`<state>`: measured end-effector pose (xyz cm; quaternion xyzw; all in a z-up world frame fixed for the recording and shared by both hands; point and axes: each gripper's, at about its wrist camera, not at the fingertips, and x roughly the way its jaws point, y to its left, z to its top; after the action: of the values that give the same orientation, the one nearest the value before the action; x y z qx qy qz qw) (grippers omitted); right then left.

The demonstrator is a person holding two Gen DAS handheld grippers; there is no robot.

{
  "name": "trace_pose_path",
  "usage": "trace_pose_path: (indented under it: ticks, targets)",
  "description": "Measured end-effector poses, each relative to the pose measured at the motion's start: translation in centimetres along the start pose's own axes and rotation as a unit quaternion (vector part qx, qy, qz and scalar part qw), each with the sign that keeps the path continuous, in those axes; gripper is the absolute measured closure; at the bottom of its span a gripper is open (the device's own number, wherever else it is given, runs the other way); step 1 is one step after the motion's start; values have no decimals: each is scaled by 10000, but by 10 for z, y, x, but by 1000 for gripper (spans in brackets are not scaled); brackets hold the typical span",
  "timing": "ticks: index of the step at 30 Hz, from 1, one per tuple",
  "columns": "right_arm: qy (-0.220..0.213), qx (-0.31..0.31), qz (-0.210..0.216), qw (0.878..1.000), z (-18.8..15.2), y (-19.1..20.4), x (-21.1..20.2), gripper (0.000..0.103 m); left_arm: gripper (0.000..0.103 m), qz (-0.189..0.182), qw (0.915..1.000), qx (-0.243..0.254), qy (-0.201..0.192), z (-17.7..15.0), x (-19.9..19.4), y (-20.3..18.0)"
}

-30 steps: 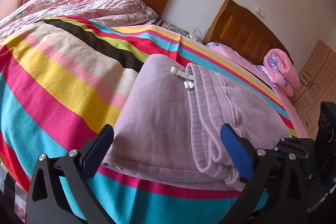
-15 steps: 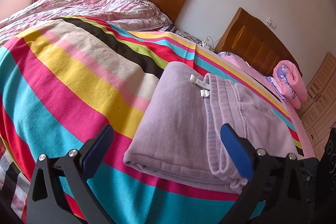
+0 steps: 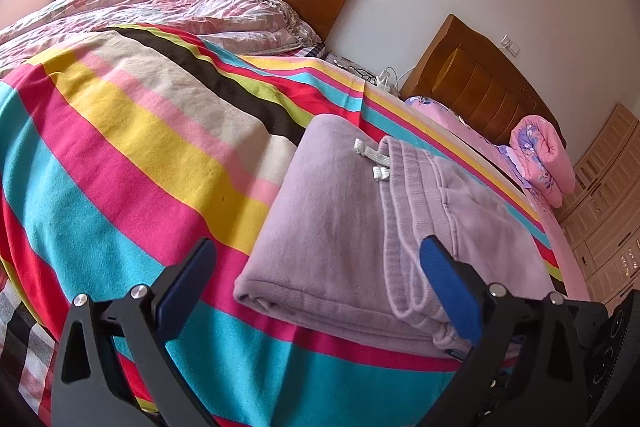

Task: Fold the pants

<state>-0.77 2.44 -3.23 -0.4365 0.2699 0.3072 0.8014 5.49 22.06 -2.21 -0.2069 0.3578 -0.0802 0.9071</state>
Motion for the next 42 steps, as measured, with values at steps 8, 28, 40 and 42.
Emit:
trace_pose_path:
  ticks: [8, 28, 40, 42]
  targets:
    - [30, -1102, -654, 9918, -5, 21, 4, 83, 2, -1186, 9885, -643, 677, 11, 4, 6]
    - [-702, 271, -696, 9947, 1, -18, -34, 90, 32, -2611, 8952, -1222, 3398, 37, 156, -67]
    - [-1454, 4041, -371, 9023, -135, -129, -114, 18, 66, -2662, 9015, -1178, 3202, 27, 163, -55]
    - [-1120, 4359, -353, 8923, -169, -122, -119, 15, 65, -2737, 8990, -1215, 3197, 27, 164, -52]
